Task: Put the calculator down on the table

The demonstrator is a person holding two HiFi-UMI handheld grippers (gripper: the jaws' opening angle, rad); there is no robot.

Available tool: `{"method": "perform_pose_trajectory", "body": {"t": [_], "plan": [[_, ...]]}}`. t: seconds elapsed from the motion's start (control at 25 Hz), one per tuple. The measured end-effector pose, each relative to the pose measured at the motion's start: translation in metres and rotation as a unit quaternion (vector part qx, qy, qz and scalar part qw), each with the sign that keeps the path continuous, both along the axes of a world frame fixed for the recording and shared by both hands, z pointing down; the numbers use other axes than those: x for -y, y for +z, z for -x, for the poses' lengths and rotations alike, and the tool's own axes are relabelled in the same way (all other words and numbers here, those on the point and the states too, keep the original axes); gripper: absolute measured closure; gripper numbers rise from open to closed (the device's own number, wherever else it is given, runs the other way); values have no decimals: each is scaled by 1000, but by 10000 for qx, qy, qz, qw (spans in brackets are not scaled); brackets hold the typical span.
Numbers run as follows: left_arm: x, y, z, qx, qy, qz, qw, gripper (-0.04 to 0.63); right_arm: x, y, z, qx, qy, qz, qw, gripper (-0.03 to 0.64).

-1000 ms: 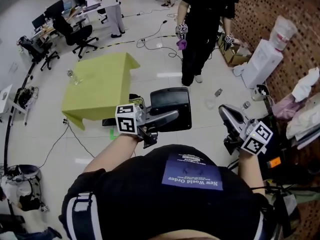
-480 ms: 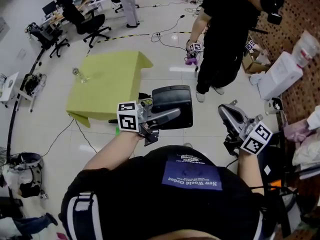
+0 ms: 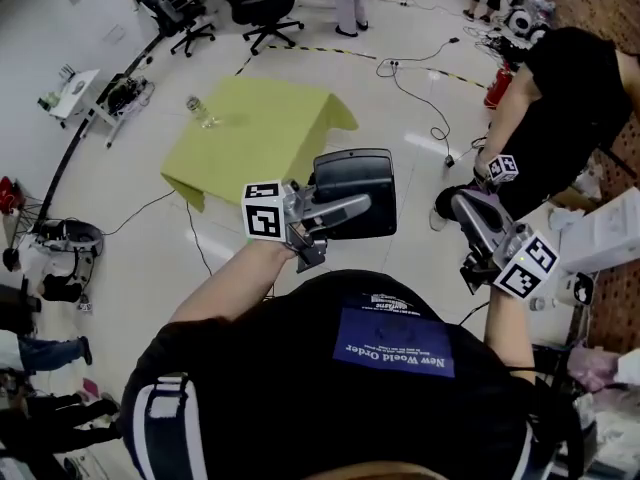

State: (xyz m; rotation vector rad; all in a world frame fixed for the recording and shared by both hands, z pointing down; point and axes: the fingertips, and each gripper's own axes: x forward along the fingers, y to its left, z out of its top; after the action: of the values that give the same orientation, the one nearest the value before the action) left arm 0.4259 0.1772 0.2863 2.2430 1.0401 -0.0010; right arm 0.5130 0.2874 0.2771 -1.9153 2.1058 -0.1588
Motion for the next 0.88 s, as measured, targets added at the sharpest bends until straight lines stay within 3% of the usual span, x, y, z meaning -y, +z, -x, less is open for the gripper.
{"method": "perform_pose_trajectory", "body": {"t": [0.16,0.44,0.64,0.88], "plan": [[23,4,-19,142,-295,36,9995,465,35,7,-28,136,-330,-21,9994,630],[114,18,-30,116,-559,281,9980,465,135,17,-42,89,-615,243,9978,629],[209,17,-39,-72,-621,301,9976,465,229,4,-48,-174,-623,279,9975,630],[354,1,-30,21,-908,266,9955,465,371,-24,-47,-193,-805,262,9962,630]]}}
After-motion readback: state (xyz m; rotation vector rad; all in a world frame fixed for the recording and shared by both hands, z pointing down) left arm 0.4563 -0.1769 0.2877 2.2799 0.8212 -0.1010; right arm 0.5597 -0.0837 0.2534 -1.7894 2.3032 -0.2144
